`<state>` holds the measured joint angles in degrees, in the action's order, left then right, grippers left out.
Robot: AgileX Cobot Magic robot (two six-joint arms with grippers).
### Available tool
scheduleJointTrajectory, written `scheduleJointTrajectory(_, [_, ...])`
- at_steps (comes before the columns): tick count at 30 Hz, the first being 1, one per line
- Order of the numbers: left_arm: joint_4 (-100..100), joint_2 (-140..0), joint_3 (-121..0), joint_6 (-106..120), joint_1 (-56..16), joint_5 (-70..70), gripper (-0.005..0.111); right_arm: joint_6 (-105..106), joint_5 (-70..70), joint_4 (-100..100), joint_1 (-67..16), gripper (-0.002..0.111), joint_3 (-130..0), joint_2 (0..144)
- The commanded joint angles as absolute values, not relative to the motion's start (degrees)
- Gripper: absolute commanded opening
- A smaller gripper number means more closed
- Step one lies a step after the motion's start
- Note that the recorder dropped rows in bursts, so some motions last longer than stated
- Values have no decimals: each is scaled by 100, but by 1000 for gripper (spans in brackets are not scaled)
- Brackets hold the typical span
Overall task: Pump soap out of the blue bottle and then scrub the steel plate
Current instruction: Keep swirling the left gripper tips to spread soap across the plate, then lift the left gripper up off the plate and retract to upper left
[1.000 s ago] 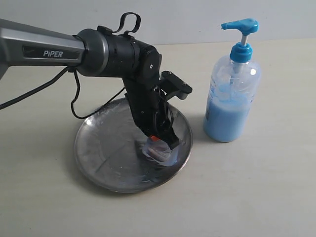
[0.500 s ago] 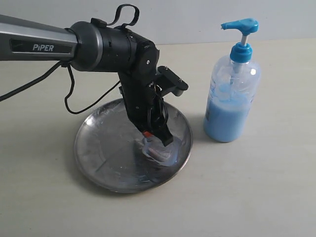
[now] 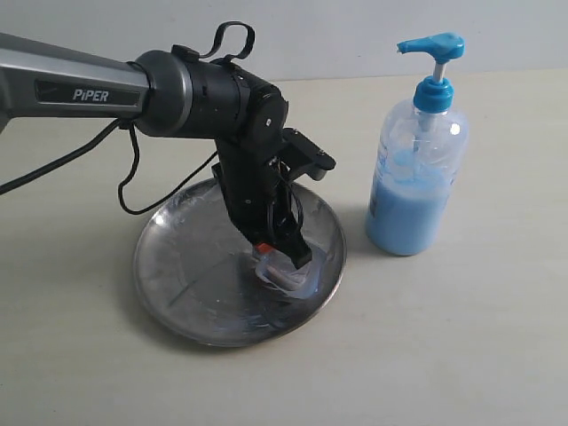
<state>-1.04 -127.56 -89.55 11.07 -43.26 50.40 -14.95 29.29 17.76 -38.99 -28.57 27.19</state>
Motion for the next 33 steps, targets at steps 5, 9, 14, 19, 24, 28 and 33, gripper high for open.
scheduleJointTrajectory(5, [141, -12764, -8943, 1033, -4341, 5313, 0, -1507, 2899, 1800, -3897, 0, -2833, 2675])
scheduleJointTrajectory(9, [178, -12764, -8943, 1033, -4392, 5387, 0, -1507, 2899, 1800, -3897, 0, -2833, 2675])
scheduleJointTrajectory(14, [182, -12764, -8943, 1043, -4578, 5369, 0, -1507, 2899, 1800, -3897, 0, -2833, 2675])
scheduleJointTrajectory(19, [182, -12764, -8943, 1088, -4777, 5272, 0, -1507, 2899, 1800, -3897, 0, -2833, 2675])
scheduleJointTrajectory(24, [191, -12764, -8943, 1088, -4913, 5181, 0, -1507, 2899, 1800, -3897, 0, -2833, 2675])
scheduleJointTrajectory(28, [227, -12764, -8943, 1088, -4981, 5077, 0, -1507, 2899, 1800, -3897, 0, -2833, 2675])
scheduleJointTrajectory(33, [279, -12764, -8943, 1088, -5040, 5012, 0, -1507, 2899, 1800, -3897, 0, -2833, 2675])
